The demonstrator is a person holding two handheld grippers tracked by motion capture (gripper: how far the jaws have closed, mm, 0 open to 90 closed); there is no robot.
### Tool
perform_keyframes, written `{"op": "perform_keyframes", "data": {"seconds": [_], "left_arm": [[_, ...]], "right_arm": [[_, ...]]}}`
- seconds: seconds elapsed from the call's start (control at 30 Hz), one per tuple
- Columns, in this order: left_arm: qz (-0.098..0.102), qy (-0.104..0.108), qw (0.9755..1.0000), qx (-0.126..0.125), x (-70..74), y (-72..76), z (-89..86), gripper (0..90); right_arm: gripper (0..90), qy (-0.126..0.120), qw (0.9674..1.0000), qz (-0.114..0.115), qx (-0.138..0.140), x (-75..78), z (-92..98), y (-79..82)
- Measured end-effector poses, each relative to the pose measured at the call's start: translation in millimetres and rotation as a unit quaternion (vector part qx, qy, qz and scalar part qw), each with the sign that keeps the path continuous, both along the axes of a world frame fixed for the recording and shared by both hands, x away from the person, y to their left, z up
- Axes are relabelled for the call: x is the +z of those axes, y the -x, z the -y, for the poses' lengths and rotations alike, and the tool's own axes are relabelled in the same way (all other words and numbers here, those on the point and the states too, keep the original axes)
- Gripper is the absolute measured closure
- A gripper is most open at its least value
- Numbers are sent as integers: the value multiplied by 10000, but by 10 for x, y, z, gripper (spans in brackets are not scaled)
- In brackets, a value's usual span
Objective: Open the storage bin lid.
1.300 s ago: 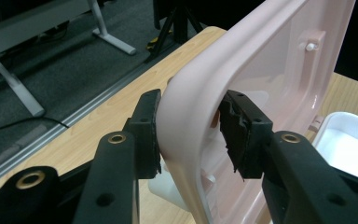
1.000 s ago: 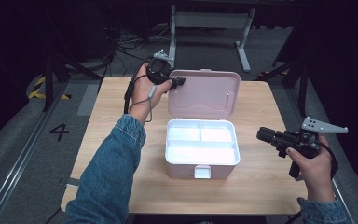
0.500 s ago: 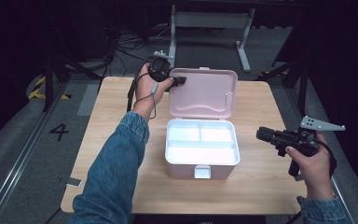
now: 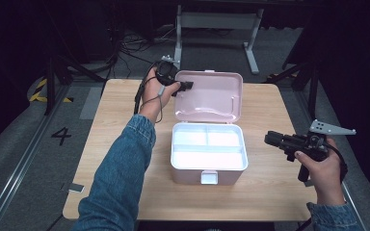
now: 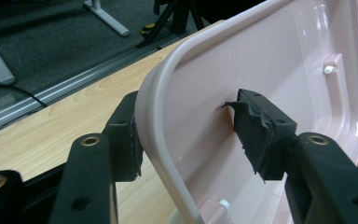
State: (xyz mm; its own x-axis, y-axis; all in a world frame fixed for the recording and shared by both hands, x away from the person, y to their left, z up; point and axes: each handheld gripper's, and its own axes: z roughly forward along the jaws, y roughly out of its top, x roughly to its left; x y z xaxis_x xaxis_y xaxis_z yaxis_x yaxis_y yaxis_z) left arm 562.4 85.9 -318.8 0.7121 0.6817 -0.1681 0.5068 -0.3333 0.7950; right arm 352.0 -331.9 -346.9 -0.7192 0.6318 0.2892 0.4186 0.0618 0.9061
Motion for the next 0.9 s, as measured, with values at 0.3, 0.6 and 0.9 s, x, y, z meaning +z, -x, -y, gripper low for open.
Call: {"op": "perform_keyframes", "data": {"seconds": [0.3,0.6,0.9], "left_arm": [[-96,-110,9999,19,-139,-78,16,402],[-394,-286,9988,66,-308,-137,-50,431],[-547,-436,9975,130,-409,-162,-64,453]], "right_arm": [[709,0,10000,-81,-19,-37,10,-25],[710,22,10000,-93,-11,-51,6,-35],[711,15,9999,-101,-6,-56,3,-36]]}}
